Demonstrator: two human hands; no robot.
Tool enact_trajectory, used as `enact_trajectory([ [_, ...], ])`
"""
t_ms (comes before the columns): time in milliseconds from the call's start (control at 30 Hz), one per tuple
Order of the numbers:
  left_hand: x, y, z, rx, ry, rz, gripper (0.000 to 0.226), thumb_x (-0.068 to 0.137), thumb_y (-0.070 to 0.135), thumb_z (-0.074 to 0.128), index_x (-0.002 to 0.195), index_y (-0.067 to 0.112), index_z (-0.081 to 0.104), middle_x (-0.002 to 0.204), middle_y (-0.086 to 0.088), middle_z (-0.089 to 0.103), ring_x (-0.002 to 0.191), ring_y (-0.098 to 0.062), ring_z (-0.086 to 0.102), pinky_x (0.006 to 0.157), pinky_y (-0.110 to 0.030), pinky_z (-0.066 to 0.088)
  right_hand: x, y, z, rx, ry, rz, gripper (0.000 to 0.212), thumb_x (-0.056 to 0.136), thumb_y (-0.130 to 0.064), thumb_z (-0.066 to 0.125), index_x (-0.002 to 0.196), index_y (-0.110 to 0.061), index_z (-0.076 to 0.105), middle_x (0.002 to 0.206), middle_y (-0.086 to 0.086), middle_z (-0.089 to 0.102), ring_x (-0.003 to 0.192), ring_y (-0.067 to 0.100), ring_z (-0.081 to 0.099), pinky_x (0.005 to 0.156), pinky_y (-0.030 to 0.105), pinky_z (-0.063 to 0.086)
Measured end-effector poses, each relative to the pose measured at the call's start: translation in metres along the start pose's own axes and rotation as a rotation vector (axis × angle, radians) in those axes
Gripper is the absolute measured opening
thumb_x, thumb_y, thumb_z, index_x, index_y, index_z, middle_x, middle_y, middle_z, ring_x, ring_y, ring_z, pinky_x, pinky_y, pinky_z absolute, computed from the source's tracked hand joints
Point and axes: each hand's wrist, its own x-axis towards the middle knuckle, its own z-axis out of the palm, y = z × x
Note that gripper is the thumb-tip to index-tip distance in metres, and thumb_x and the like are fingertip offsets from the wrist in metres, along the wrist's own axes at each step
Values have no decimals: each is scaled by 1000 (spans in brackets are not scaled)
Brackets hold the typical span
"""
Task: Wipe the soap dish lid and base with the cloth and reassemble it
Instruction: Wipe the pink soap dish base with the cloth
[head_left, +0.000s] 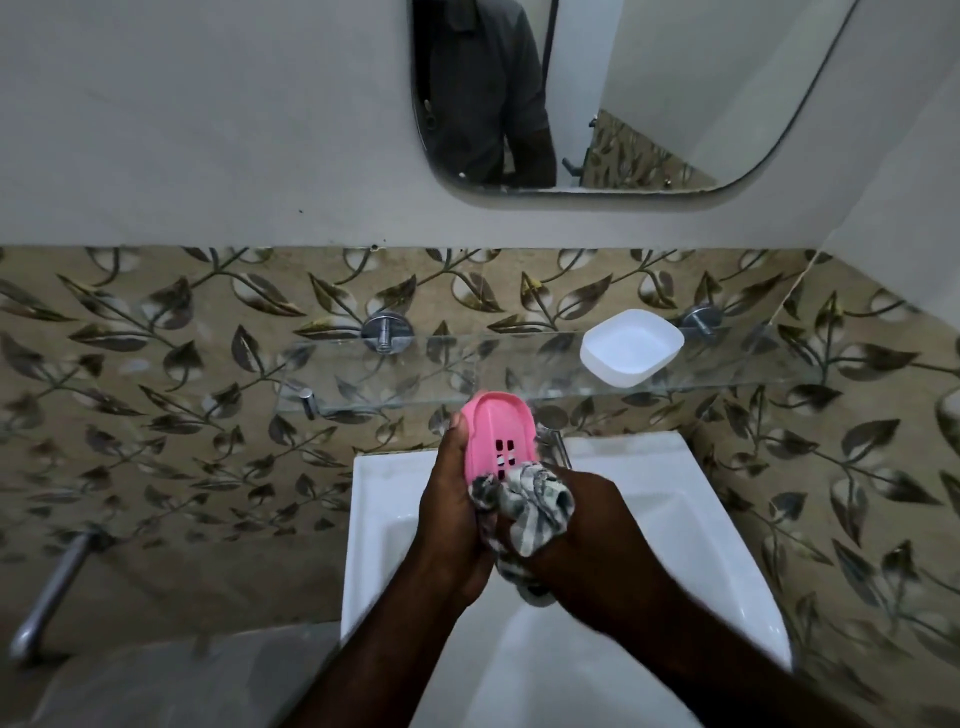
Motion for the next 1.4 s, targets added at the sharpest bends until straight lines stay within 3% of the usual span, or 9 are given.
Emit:
enact_trajectory([
  [167, -5, -12, 10, -68, -26, -10, 51, 97, 46, 35, 104, 13, 74, 110, -12, 73, 96, -20, 71, 73, -31, 58, 41, -18, -11, -206, 337, -165, 21, 76, -2, 71, 77, -23, 72, 71, -14, 72, 69, -1, 68, 64, 19, 54],
  [333, -2, -5, 0, -167, -46, -35, 62, 88, 53, 42, 100, -1, 71, 96, -20, 74, 82, -27, 74, 66, -33, 61, 17, -5, 1, -372, 137, -247, 14, 66, -11, 66, 69, -25, 65, 70, -4, 68, 67, 12, 65, 63, 31, 55],
  [433, -3, -6, -6, -132, -3, -74, 68, 81, 57, 48, 111, -2, 63, 104, -25, 70, 89, -35, 70, 84, -43, 55, 2, 6, -1, -543, 19, -386, 9, 69, -14, 63, 77, -12, 67, 76, 5, 67, 73, 23, 64, 66, 38, 54],
  [600, 2, -6, -10, -139, 13, -16, 59, 81, 54, 49, 104, 3, 66, 92, -20, 73, 83, -31, 68, 83, -43, 52, 9, 16, -30, -759, -143, -313, 16, 62, -16, 67, 77, -21, 66, 79, -4, 62, 76, 12, 59, 64, 31, 47],
  [733, 7, 3, -16, -45, 3, 54, 68, 78, 58, 47, 120, 6, 60, 98, -16, 72, 85, -26, 68, 75, -37, 56, 5, 26, -31, -709, -69, -307, 15, 59, -11, 62, 69, -22, 58, 66, -16, 48, 72, 12, 52, 60, 26, 36],
  [867, 7, 3, -9, -78, 31, 32, 72, 77, 57, 54, 125, 4, 56, 102, -20, 71, 91, -30, 67, 77, -39, 57, 2, 25, -3, -359, 4, -325, 19, 71, -9, 65, 83, -22, 59, 75, -12, 55, 71, 16, 58, 65, 31, 51],
  [967, 8, 2, -11, -102, 42, 28, 74, 78, 57, 56, 128, 3, 54, 107, -22, 69, 94, -31, 66, 80, -41, 56, 3, 23, -5, -514, -42, -428, 30, 69, -18, 58, 89, -42, 58, 82, -22, 53, 76, -1, 54, 71, 22, 48],
  [1133, 11, 3, -19, -79, 42, 83, 63, 82, 59, 46, 118, 9, 61, 99, -17, 71, 89, -30, 66, 77, -42, 53, 3, 28, -23, -737, -22, -445, 18, 62, -28, 60, 80, -26, 62, 75, -1, 61, 74, 12, 51, 60, 37, 51],
  [1400, 7, 10, -14, -104, 58, 80, 68, 82, 60, 49, 120, 4, 59, 103, -22, 68, 92, -32, 64, 80, -41, 55, 9, 17, -1, -768, -84, -531, 26, 67, -27, 51, 88, -22, 65, 83, 0, 62, 81, 24, 61, 69, 34, 46],
])
